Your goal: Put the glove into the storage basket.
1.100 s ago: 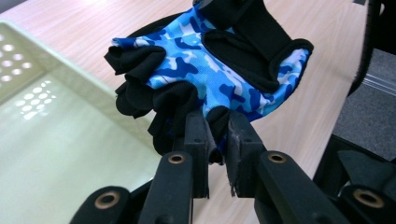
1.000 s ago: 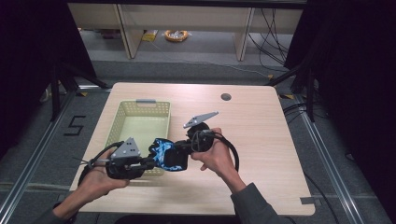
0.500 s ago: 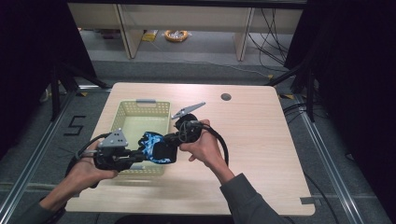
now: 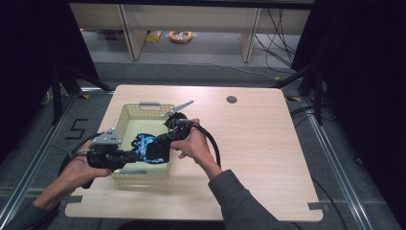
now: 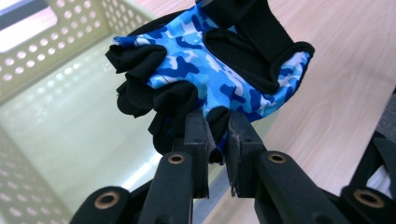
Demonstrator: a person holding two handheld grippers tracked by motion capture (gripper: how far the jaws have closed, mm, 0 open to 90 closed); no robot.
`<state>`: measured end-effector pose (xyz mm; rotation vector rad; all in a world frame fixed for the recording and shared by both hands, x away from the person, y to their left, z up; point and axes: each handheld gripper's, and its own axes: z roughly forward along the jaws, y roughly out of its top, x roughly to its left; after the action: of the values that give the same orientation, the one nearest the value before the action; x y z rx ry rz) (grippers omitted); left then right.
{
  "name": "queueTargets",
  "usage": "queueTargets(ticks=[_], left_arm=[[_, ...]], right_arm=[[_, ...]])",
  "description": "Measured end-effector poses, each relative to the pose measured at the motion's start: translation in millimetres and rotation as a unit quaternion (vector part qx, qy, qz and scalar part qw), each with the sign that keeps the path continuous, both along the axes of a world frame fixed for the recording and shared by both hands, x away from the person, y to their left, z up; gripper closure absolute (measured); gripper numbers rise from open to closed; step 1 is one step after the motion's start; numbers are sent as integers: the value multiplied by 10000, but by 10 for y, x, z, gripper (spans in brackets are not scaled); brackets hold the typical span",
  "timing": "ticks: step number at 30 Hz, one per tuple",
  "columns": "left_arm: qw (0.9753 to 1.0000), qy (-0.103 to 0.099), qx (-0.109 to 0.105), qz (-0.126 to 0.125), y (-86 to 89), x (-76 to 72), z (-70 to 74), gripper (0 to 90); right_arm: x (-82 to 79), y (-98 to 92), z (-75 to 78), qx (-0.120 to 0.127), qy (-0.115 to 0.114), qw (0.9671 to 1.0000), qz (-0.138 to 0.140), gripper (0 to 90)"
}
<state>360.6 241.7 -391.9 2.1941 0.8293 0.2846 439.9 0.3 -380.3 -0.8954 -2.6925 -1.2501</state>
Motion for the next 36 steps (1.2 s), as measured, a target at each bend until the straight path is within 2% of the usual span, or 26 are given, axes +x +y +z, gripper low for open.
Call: queueTargets(ticks=[5,6,7,8,9,20,21,23,26,31,34,36], left_arm=[[9999,106,77,68,76,55,-75,795],[9999,115,89,72,94,62,-87,795],[9998,128,93,76,109,68,-97,795],[9998,131,94,100,132,80,-114,795],[9997,175,115,127,160,86,-129,795],[9983,467,265,210,300,180,-317,790],[9981,501,229,260,308,184,-337,789],[9980,525,232,278,327,192,-366,788],[9974,611,295,250,345,210,-420,782],[9963,726,363,270,373,247,-485,772],[9949,883,369,310,402,267,-522,742],[9953,828,387,334,413,275,-521,704]], right_arm=[[82,127,-100,-60,83,9999,22,835],[115,143,-120,-65,-57,9999,143,835],[108,170,-128,-101,88,9999,41,835],[116,190,-139,-106,129,9999,28,835],[137,212,-160,-96,116,9998,94,835],[263,468,-402,-287,334,9990,83,833],[258,485,-414,-310,407,9987,39,832],[274,504,-452,-327,369,9988,48,832],[267,548,-508,-416,526,9977,-88,832],[288,608,-589,-544,501,9972,-124,832],[300,655,-636,-661,537,9962,-163,832],[300,680,-659,-734,603,9953,-214,832]])
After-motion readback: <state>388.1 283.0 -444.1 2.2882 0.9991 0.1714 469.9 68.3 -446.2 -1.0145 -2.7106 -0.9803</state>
